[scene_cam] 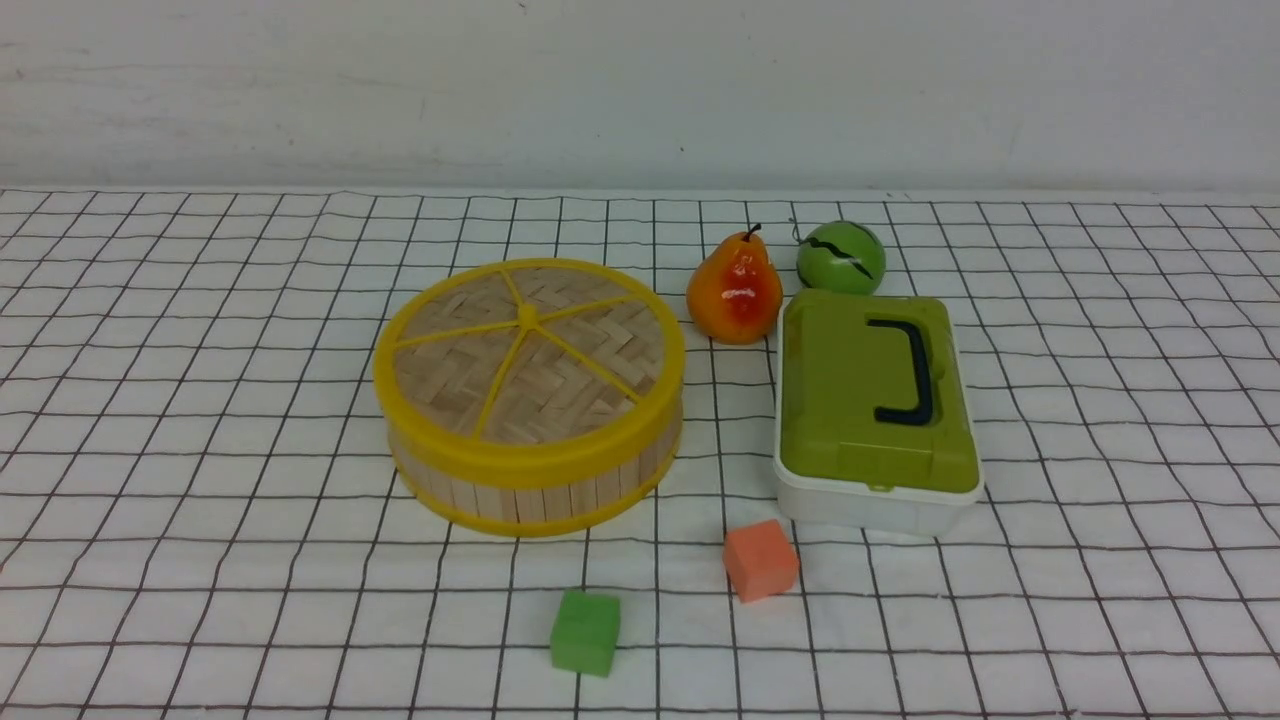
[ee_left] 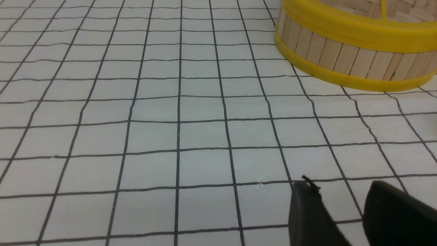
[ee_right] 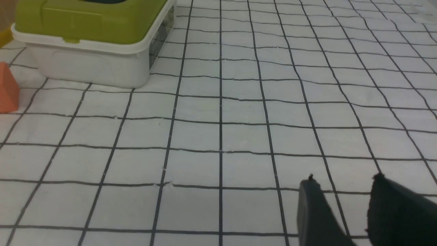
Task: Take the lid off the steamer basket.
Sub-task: Use the left arm to lift the lid of the steamer
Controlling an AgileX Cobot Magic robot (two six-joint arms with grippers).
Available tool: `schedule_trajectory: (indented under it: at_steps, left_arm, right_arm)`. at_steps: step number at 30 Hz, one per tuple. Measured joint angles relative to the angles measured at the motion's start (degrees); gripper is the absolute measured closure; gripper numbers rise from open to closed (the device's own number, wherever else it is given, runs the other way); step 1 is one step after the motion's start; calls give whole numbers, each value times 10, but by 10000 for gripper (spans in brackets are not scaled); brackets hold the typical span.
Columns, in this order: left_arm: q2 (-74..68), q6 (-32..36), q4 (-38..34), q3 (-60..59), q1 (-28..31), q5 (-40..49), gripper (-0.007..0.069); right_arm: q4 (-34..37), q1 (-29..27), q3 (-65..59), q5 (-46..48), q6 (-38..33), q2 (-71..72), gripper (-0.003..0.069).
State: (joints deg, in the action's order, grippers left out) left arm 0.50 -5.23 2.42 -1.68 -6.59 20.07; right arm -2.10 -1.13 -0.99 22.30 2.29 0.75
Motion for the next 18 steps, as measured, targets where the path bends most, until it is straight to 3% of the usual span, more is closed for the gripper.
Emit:
schedule_trajectory:
  at_steps: [18]
  left_arm:
    - [0, 0, 2, 0, 0, -17, 386]
  right_arm:
    - [0, 0, 0, 0, 0, 0, 419]
